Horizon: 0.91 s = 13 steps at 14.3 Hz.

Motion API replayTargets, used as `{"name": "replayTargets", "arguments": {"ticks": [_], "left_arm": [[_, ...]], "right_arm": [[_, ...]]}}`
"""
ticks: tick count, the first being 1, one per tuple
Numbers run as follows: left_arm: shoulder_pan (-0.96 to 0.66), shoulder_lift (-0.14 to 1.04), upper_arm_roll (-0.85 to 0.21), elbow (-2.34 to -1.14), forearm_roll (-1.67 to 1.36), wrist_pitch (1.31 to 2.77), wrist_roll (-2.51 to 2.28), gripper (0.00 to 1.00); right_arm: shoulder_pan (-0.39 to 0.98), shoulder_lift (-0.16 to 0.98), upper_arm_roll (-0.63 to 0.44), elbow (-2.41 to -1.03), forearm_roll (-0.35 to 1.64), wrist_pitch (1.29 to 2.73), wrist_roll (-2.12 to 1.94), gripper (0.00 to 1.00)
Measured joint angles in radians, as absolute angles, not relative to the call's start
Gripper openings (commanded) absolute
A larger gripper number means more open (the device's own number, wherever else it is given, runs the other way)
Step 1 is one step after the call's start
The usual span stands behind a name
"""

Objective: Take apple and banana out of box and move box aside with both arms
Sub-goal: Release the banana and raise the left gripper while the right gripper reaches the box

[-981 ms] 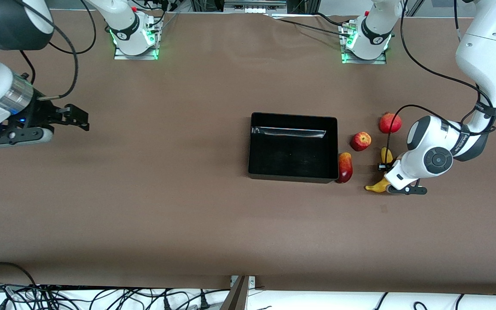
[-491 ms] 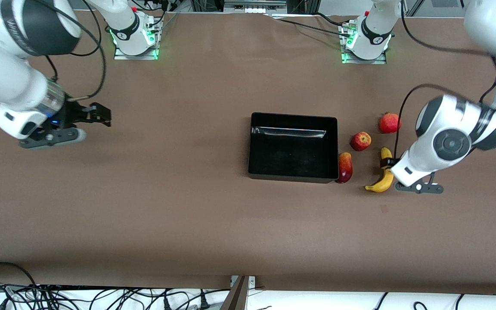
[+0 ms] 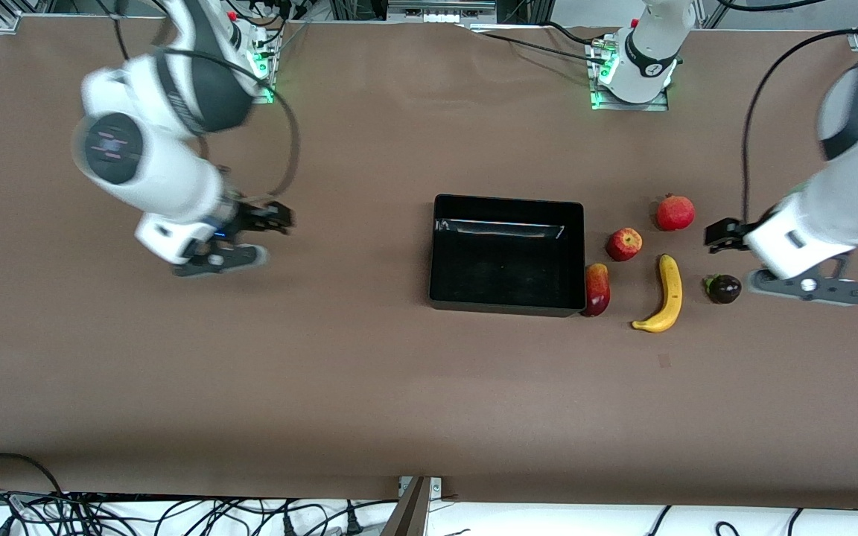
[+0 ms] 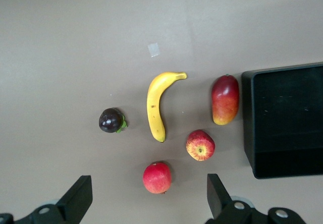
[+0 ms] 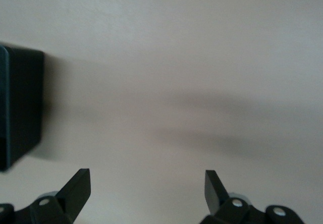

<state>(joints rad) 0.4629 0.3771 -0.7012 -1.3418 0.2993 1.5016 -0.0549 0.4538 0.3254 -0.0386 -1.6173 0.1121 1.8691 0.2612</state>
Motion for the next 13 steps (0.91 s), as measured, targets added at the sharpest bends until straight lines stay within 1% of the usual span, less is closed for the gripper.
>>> {"name": "replayTargets", "arguments": {"ticks": [1,4,6,8,10,11,13], "left_arm": [[0.448,0.354,-0.655,-1.33,0.271,1.498,-0.046,1.0],[0.29,0.221,-0.373,-1.347,0.11,1.471,-0.022,1.0],[0.183,0.135,-0.218,-1.407,0.066,1.467,-0.014,1.0],[0.079,0.067,-0.099,-1.492,0.045,1.494,-0.014,1.0],[0.012,0.01,-0.022,-1.592,0.031,1.581,-0.016,1.0],[0.001,-0.013,-0.006,-1.634,0.031,1.621,-0.016,1.0],[-0.002,-0.04,0.004,-1.675,0.031,1.642,-0.021,1.0]], "right_arm": [[0.497,0.357,-0.038,-1.617,0.114,1.92,0.339,1.0],[0.623,0.446,-0.035,-1.614,0.114,2.059,0.536,1.0],[0.687,0.503,-0.035,-1.598,0.114,2.143,0.639,1.0],[0.742,0.566,-0.037,-1.561,0.113,2.204,0.729,1.0],[0.789,0.63,-0.039,-1.528,0.113,2.26,0.807,1.0],[0.805,0.658,-0.041,-1.519,0.113,2.287,0.834,1.0],[0.824,0.702,-0.044,-1.509,0.104,2.324,0.87,0.97]]}}
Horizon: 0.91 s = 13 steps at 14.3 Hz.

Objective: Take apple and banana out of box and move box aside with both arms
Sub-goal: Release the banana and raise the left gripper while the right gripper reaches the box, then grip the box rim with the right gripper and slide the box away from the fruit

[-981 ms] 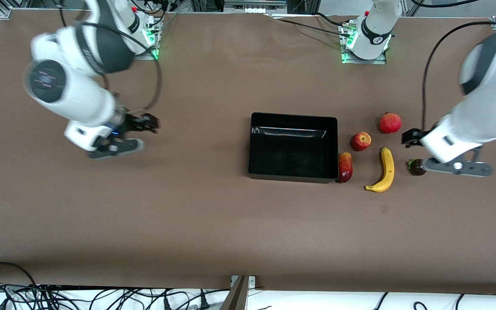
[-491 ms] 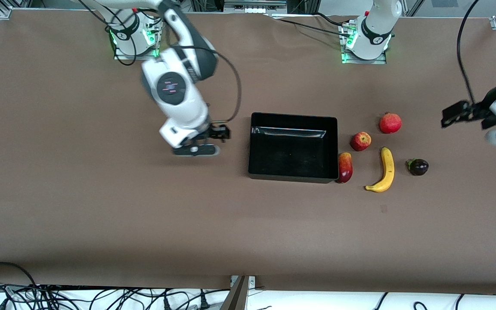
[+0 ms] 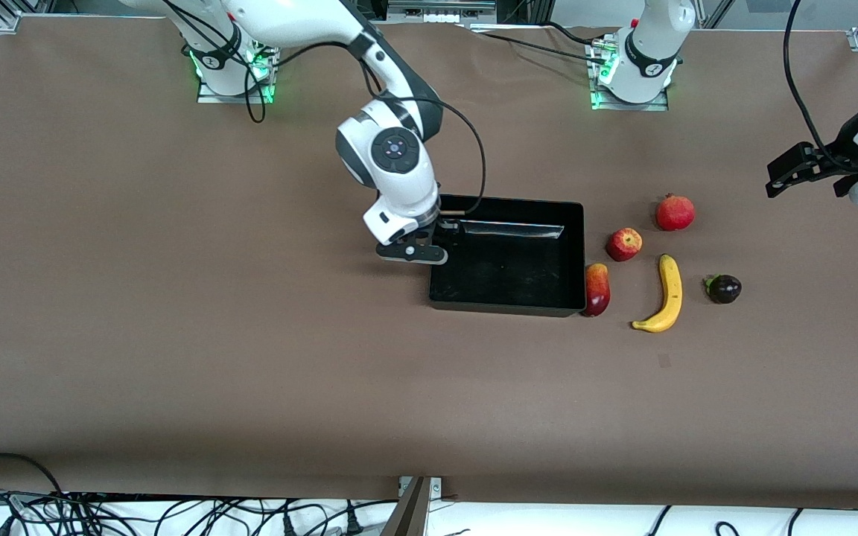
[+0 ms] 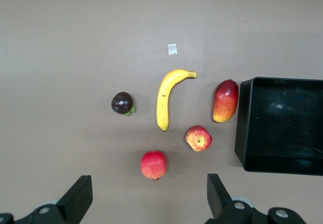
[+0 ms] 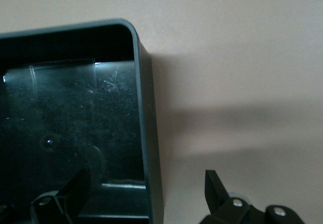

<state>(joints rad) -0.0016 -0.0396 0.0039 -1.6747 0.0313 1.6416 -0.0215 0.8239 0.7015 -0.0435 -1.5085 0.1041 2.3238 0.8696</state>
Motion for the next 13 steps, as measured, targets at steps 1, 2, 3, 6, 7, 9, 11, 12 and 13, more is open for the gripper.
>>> {"name": "replayTargets", "arguments": {"ticks": [1,2,3,6,7,9,11,12,13], "left_arm": [[-0.002,-0.044,0.004,-1.683,0.031,1.64,-0.044,1.0],[-0.002,-0.044,0.004,-1.685,0.031,1.639,-0.072,1.0],[-0.003,-0.044,0.004,-1.685,0.031,1.639,-0.089,1.0],[-0.004,-0.045,0.003,-1.685,0.031,1.628,-0.101,1.0],[-0.004,-0.045,0.003,-1.685,0.031,1.623,-0.104,1.0],[-0.004,-0.047,0.003,-1.685,0.031,1.622,-0.111,1.0],[-0.004,-0.049,0.003,-1.684,0.031,1.622,-0.112,1.0],[-0.004,-0.05,0.003,-1.684,0.031,1.621,-0.112,1.0],[-0.004,-0.052,0.003,-1.684,0.031,1.62,-0.113,1.0]], "right_arm": [[0.829,0.719,-0.045,-1.506,0.095,2.345,0.885,0.82],[0.831,0.734,-0.045,-1.504,0.083,2.361,0.896,0.6],[0.833,0.747,-0.045,-1.504,0.072,2.374,0.901,0.35],[0.835,0.769,-0.045,-1.502,0.055,2.39,0.902,0.0],[0.835,0.769,-0.046,-1.501,0.051,2.39,0.902,0.0],[0.837,0.769,-0.046,-1.497,0.039,2.39,0.902,0.0],[0.839,0.769,-0.053,-1.494,0.028,2.38,0.895,0.0],[0.839,0.764,-0.062,-1.488,0.026,2.349,0.874,0.0],[0.84,0.755,-0.078,-1.478,0.026,2.312,0.853,0.0]]}}
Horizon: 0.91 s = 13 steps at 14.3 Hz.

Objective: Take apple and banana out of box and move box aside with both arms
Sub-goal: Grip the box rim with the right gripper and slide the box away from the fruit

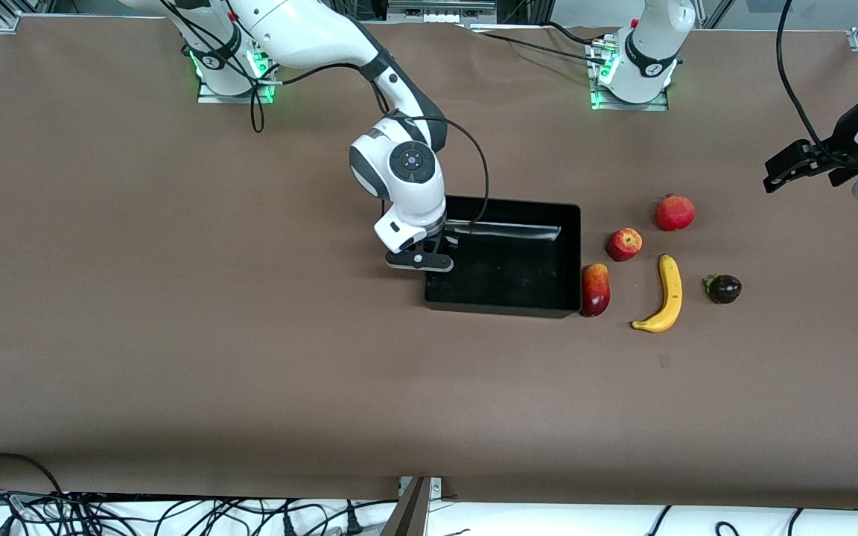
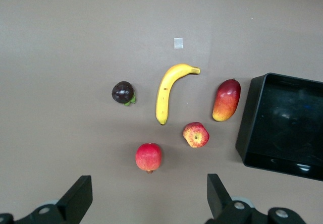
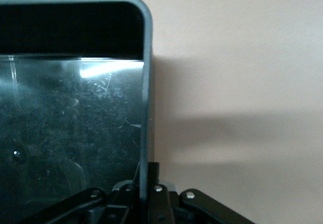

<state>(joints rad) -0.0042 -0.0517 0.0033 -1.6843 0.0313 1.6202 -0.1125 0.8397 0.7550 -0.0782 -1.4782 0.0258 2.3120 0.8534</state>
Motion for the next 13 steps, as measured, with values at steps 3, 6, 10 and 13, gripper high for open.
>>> {"name": "replayTargets", "arguments": {"ticks": [3,6,10,13], "left_arm": [[-0.004,-0.055,0.003,-1.684,0.031,1.612,-0.113,1.0],[-0.005,-0.055,0.003,-1.684,0.031,1.611,-0.113,1.0],[-0.005,-0.055,0.003,-1.684,0.031,1.611,-0.114,1.0],[-0.005,-0.055,0.003,-1.684,0.031,1.611,-0.114,1.0]], "right_arm": [[0.824,0.683,-0.135,-1.463,0.026,2.155,0.754,0.0],[0.735,0.601,-0.153,-1.464,0.026,2.026,0.604,0.0],[0.538,0.502,-0.159,-1.529,0.026,1.97,0.327,0.0],[0.37,0.425,-0.163,-1.648,0.038,1.99,0.123,0.0]]}}
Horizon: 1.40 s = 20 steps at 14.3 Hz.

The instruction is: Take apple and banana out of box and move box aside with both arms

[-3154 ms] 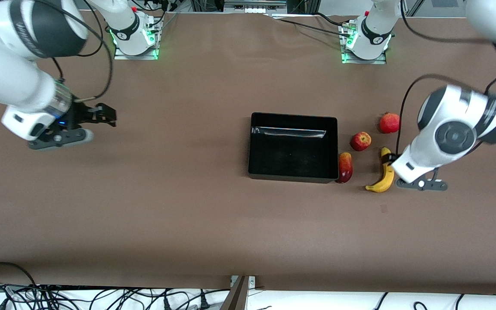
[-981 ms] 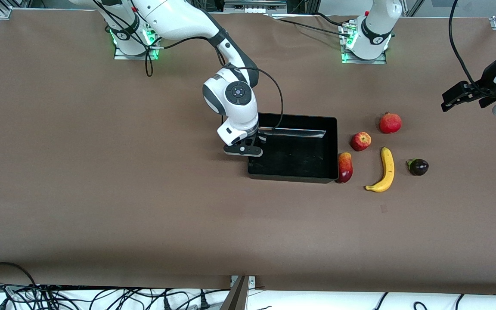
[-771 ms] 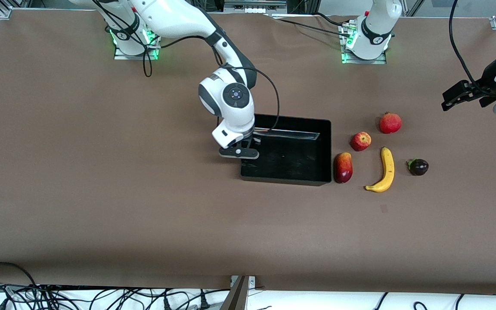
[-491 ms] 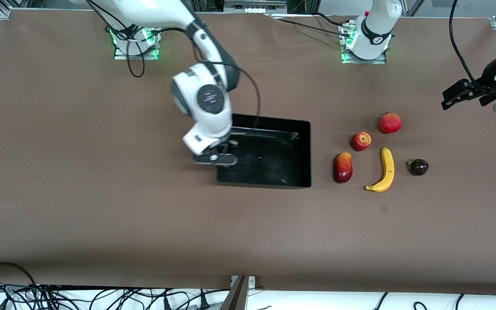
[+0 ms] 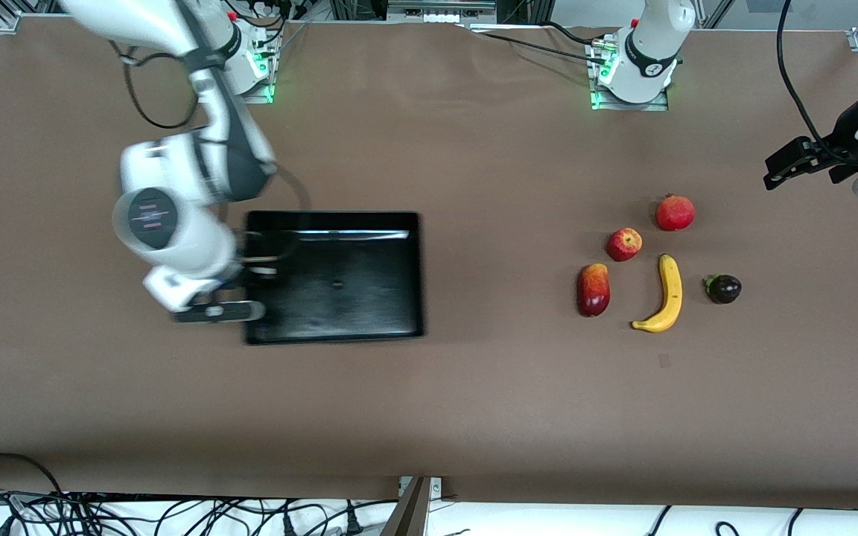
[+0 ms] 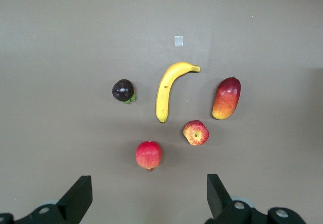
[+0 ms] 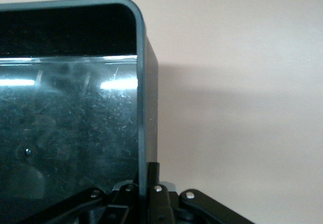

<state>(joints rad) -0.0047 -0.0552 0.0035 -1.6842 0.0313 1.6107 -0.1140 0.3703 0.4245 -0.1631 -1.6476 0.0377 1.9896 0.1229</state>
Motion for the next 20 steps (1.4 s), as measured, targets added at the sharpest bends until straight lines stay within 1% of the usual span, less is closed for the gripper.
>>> {"name": "replayTargets", "arguments": {"ticks": [1,3,6,11,12,14,15,16,20], "left_arm": [[-0.005,-0.055,0.004,-1.684,0.031,1.611,-0.114,1.0],[-0.005,-0.055,0.004,-1.684,0.031,1.61,-0.114,1.0],[-0.005,-0.055,0.004,-1.684,0.031,1.61,-0.114,1.0],[-0.005,-0.055,0.001,-1.684,0.031,1.609,-0.114,1.0],[-0.005,-0.055,0.001,-1.684,0.031,1.609,-0.114,1.0],[-0.006,-0.055,0.0,-1.684,0.031,1.609,-0.114,1.0],[-0.007,-0.055,0.0,-1.684,0.031,1.609,-0.114,1.0],[-0.008,-0.055,-0.001,-1.684,0.031,1.609,-0.114,1.0],[-0.01,-0.055,-0.001,-1.684,0.031,1.609,-0.112,1.0]], "right_arm": [[0.319,0.4,-0.165,-1.7,0.042,2.025,0.057,0.0],[0.235,0.358,-0.168,-1.826,0.045,2.14,-0.046,0.0],[0.159,0.337,-0.171,-1.977,0.051,2.288,-0.119,0.0],[0.129,0.344,-0.171,-2.182,0.21,2.548,-0.252,0.0],[0.128,0.348,-0.171,-2.201,0.221,2.58,-0.258,0.0],[0.126,0.347,-0.171,-2.209,0.228,2.596,-0.269,0.0],[0.126,0.347,-0.171,-2.209,0.228,2.596,-0.271,0.53],[0.126,0.347,-0.171,-2.209,0.228,2.596,-0.272,1.0],[0.123,0.347,-0.171,-2.197,0.228,2.592,-0.276,1.0]]}}
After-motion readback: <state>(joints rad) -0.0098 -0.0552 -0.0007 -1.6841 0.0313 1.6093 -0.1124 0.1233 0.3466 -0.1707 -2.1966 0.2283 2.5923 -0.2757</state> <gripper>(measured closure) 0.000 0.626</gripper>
